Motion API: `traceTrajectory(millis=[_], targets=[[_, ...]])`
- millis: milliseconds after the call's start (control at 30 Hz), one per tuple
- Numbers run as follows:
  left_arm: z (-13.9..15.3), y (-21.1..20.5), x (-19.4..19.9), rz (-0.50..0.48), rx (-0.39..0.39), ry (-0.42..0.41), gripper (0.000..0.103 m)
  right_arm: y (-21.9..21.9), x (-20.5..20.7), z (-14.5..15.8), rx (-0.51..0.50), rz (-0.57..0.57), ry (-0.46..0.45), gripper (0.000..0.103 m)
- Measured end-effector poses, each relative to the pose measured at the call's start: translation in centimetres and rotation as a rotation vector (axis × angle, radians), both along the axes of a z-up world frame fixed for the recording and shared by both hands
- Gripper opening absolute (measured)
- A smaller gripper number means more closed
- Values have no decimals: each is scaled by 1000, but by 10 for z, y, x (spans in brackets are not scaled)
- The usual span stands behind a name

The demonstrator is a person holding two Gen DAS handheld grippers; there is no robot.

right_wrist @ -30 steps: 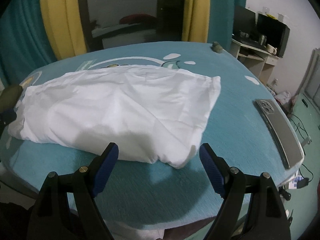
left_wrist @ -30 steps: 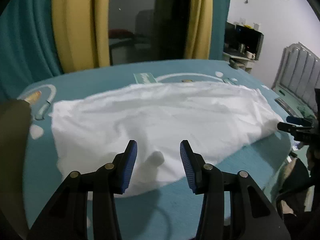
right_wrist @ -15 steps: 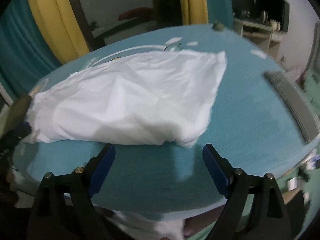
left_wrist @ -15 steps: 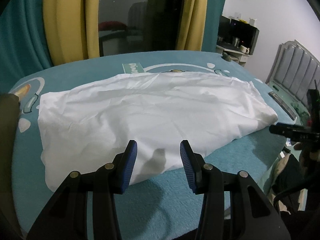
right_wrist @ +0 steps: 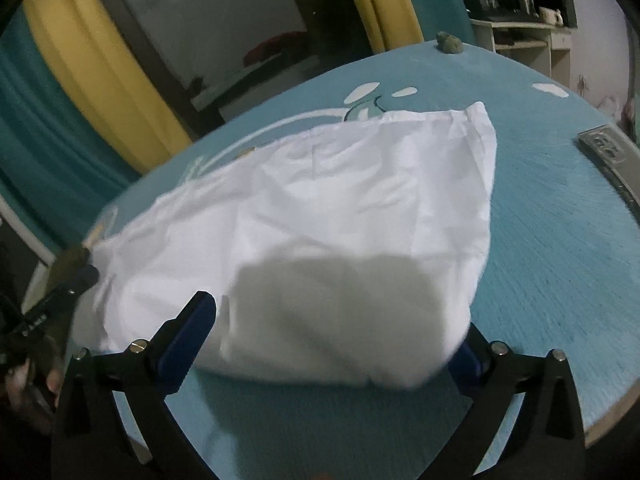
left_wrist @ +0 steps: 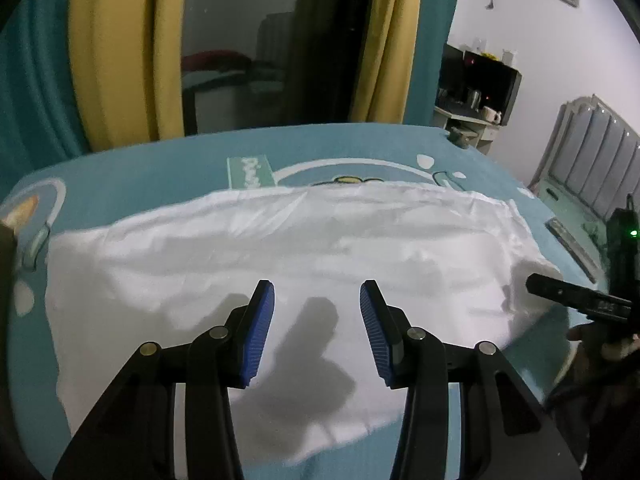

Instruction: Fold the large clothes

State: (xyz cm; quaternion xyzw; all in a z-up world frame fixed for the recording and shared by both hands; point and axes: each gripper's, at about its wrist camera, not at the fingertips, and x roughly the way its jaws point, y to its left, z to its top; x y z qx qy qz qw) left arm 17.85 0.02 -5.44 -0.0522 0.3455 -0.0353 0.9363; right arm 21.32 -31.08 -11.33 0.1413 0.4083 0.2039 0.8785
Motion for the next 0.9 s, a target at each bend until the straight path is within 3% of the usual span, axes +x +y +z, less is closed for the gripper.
traceTrajectory(millis=[300,533,633,667,767,900], targets=[[-38,-21,48,-60,-11,136,47,7,25,-3,161,-18,-5,103],[-44,-23,47,-47,4,125,47,34,47,-3,202,22,21,102],[-44,-24,47,-42,14,127,47,54,51,-6,157,48,12,74],[-44,-25,48,-38,25,129,47,59,54,-6,142,54,20,59],[-43,-26,48,-35,30,130,47,63,58,0,157,67,13,38],[-44,-24,48,-36,9,127,47,78,50,28,71,122,-80,30]])
